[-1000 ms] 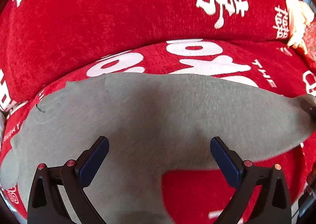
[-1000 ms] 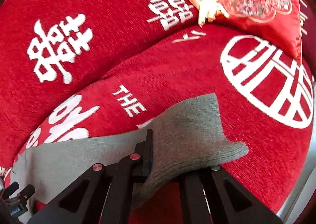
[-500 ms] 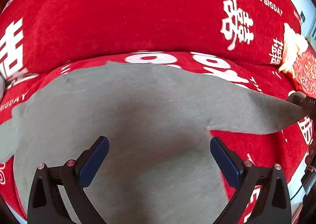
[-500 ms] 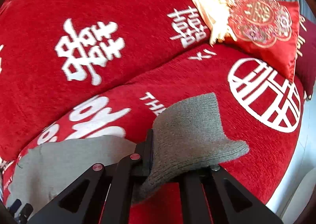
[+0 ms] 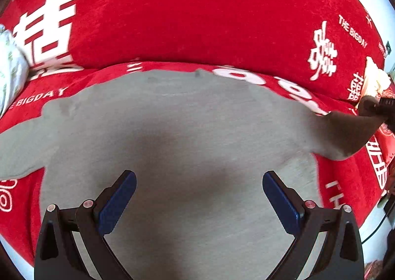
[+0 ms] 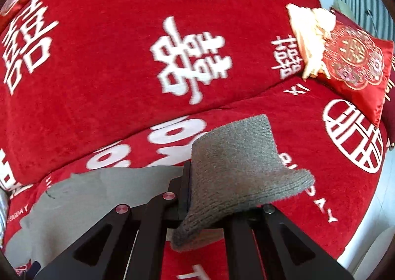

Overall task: Fold small clothes
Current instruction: 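Carry the held sleeve across the sweater body with the right tool, then open the right tool to release the sleeve and lift away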

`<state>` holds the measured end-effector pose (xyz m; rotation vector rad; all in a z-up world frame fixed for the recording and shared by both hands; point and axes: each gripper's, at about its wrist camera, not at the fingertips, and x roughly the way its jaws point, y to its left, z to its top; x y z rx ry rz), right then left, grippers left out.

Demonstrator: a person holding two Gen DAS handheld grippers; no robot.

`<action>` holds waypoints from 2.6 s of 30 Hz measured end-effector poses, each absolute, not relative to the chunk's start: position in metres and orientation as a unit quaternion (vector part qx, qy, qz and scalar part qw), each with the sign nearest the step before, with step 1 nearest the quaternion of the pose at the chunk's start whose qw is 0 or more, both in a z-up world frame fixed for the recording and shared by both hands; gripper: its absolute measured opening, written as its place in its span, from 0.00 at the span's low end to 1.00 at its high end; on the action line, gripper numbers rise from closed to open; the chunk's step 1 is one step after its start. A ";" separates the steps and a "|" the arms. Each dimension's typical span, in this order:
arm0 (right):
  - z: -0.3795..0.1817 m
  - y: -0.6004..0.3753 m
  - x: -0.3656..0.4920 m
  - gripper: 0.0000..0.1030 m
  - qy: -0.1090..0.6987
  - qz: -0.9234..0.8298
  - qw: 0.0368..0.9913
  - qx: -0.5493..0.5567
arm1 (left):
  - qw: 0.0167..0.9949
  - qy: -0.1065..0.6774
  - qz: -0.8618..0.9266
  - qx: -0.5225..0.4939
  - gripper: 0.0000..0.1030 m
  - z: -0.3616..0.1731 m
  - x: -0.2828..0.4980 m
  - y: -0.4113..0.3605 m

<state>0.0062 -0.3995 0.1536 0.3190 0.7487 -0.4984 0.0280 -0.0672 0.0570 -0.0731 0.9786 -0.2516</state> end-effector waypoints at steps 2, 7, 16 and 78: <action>0.154 -0.385 0.013 0.04 0.362 -0.234 0.890 0.152 | 0.875 0.470 -0.111 -0.035 1.00 0.051 0.026 -0.053; 0.153 -0.339 0.032 0.04 0.366 -0.212 0.896 0.134 | 0.870 0.481 -0.092 -0.052 1.00 0.037 0.022 -0.020; 0.151 -0.262 0.063 0.04 0.378 -0.167 0.905 0.098 | 0.868 0.484 -0.079 -0.078 1.00 0.025 0.021 0.017; 0.041 -0.188 0.087 0.76 0.444 -0.056 0.894 -0.006 | 0.870 0.480 -0.081 -0.081 1.00 0.046 0.065 0.018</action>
